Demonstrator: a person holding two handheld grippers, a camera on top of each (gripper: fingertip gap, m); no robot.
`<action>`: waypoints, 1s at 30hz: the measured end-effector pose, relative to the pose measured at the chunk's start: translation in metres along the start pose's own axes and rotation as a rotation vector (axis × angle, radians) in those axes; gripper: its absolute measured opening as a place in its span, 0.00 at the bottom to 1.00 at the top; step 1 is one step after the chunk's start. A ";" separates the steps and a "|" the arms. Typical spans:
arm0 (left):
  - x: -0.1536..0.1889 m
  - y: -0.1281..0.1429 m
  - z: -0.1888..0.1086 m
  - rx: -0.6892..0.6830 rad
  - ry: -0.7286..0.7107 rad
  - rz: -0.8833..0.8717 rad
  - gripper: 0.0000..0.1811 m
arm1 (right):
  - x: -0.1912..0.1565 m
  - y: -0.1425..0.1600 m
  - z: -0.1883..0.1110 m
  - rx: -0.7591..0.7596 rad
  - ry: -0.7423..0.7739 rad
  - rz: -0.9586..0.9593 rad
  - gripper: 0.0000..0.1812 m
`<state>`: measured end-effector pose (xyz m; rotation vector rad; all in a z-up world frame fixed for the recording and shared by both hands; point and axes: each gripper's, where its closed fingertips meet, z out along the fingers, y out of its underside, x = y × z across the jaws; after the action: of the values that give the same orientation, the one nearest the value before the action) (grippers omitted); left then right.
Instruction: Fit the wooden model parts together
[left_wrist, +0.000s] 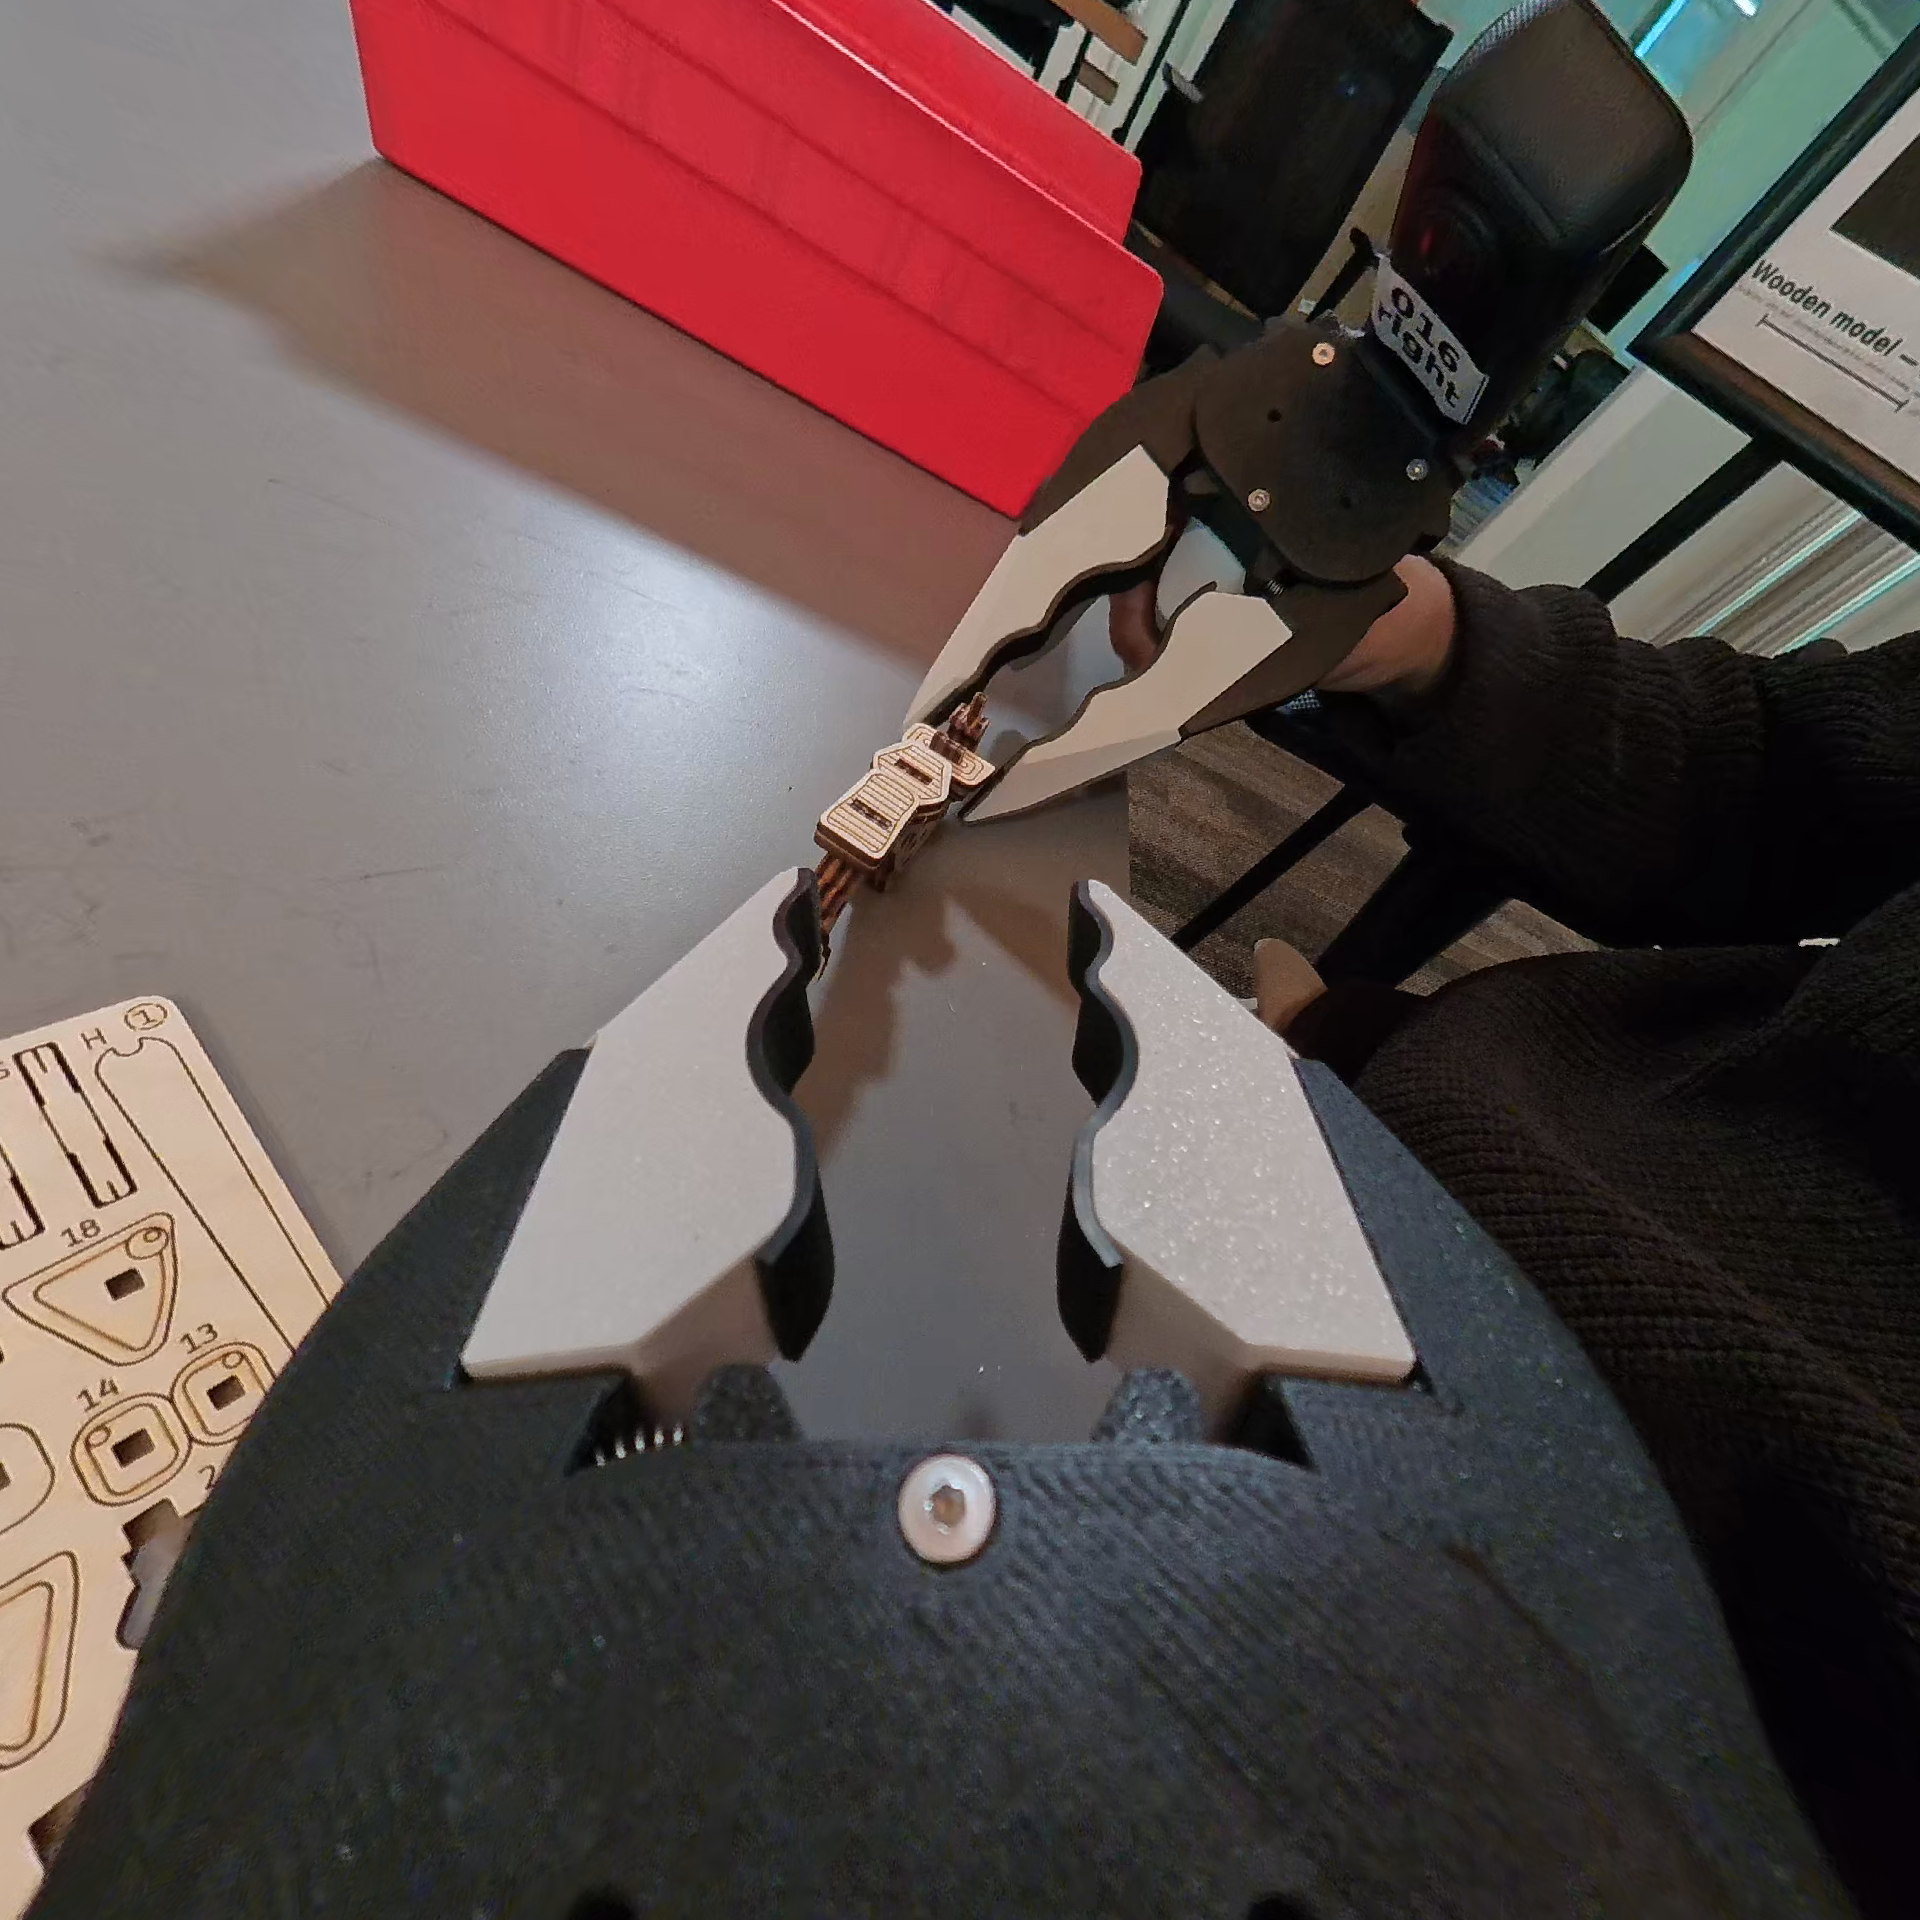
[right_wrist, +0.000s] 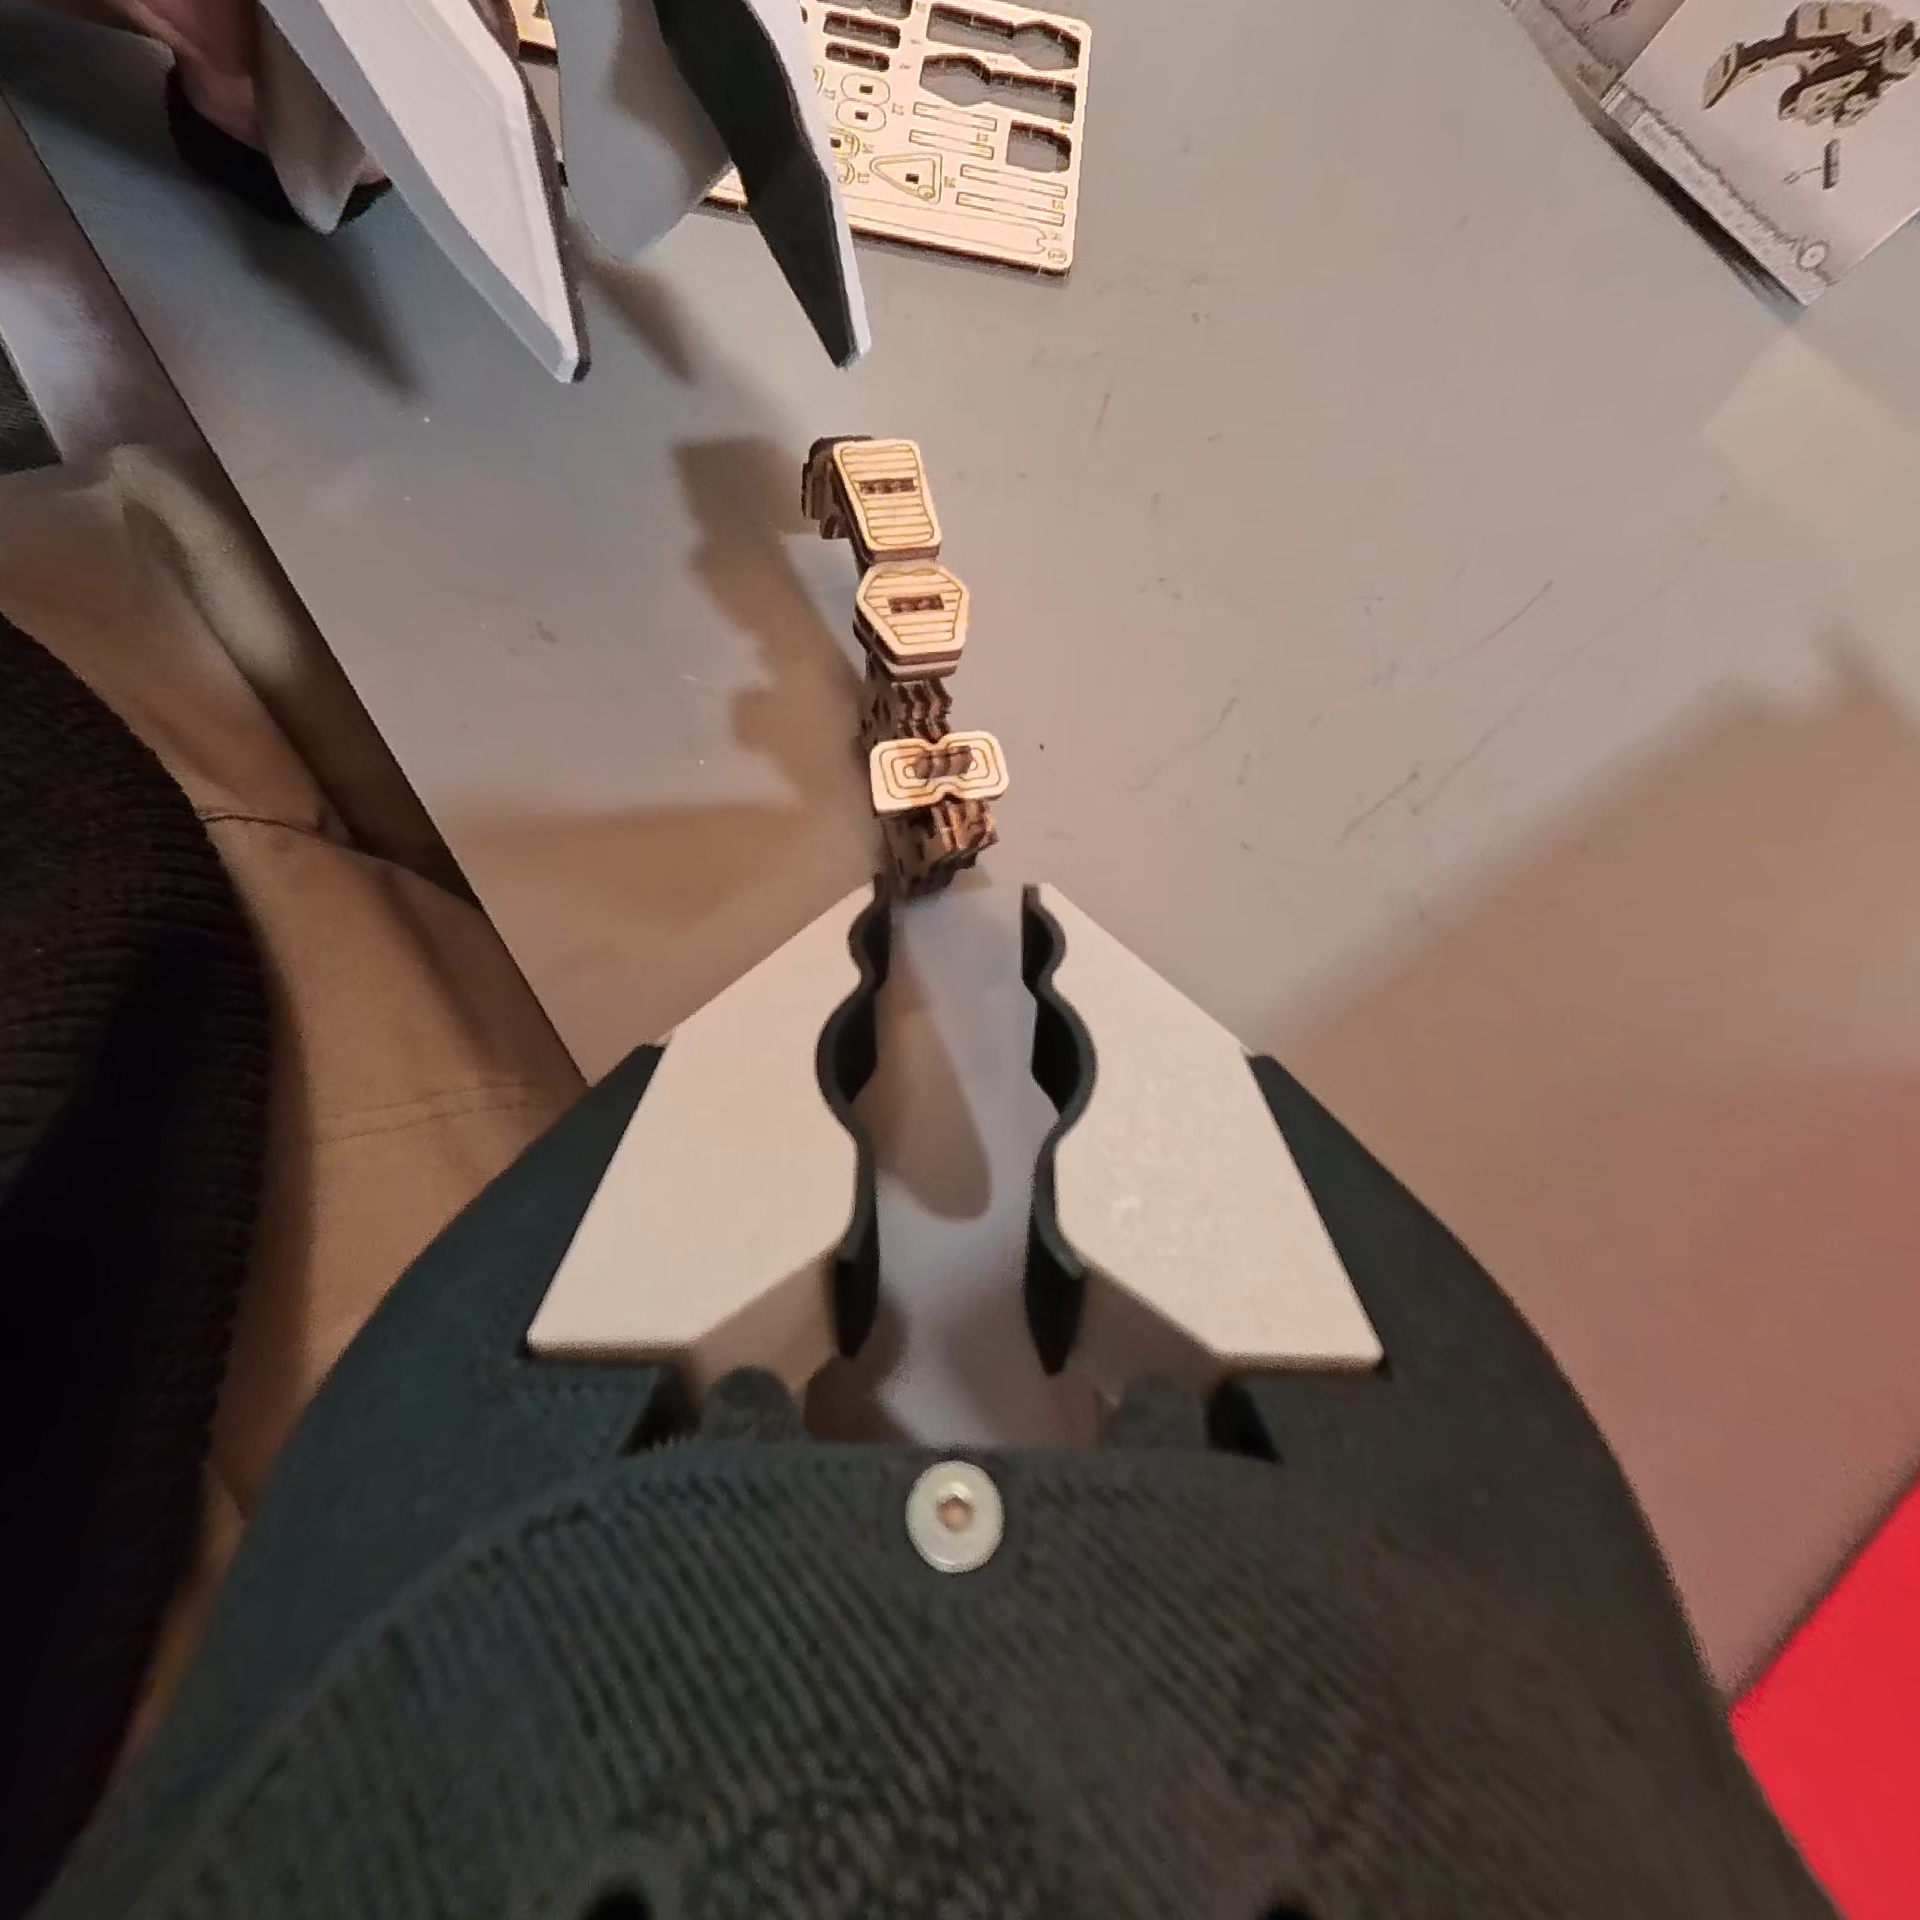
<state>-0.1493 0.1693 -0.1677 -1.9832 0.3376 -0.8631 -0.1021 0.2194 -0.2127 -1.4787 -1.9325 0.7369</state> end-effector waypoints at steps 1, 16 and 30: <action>0.000 0.000 0.000 0.001 0.000 0.001 0.26 | 0.001 0.001 -0.001 -0.006 0.006 -0.005 0.14; 0.013 -0.007 -0.009 0.029 -0.002 0.048 0.27 | 0.036 -0.012 -0.042 0.093 0.224 0.047 0.11; 0.028 -0.010 -0.018 0.039 -0.084 0.257 0.00 | 0.065 -0.045 -0.066 0.389 0.384 0.285 0.00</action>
<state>-0.1432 0.1483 -0.1408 -1.8839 0.5107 -0.6166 -0.0963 0.2772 -0.1279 -1.5262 -1.2293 0.8263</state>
